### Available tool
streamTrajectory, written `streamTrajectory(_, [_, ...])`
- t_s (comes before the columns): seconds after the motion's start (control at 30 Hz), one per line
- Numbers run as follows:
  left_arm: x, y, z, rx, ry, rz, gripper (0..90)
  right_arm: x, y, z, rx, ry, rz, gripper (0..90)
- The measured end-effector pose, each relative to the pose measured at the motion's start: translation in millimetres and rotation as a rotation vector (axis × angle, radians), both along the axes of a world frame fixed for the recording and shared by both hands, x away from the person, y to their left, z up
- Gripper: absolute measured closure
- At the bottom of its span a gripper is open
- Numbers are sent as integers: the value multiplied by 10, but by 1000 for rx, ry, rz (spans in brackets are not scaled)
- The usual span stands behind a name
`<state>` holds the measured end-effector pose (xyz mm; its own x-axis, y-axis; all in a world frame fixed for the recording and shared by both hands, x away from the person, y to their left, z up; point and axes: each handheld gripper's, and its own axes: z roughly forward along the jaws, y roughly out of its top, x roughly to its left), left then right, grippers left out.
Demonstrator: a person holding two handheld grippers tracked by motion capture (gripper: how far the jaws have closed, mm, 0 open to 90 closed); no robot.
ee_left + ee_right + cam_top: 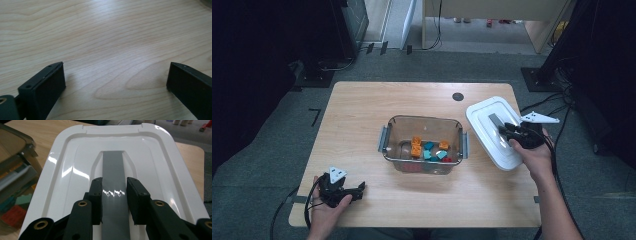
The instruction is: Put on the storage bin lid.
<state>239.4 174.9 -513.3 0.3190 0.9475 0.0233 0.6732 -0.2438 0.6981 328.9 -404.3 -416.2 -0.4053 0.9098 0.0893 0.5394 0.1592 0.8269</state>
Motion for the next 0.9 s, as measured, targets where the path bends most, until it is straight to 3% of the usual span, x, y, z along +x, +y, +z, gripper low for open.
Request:
streamTrajectory(0.13, [-58,65,136,-88,-73,-53,102,-22,50,173,1,-25,30,684])
streamTrajectory(0.3, [-100,33,301,-135,-129,-96,134,-44,160,364,-1,-44,75,684])
streamTrajectory(0.57, [-123,-110,478,-153,-166,-177,135,-83,458,605,-17,-77,182,684])
streamTrajectory(0.9, [-69,-312,615,-180,-198,-229,135,-20,975,639,-27,-63,323,684])
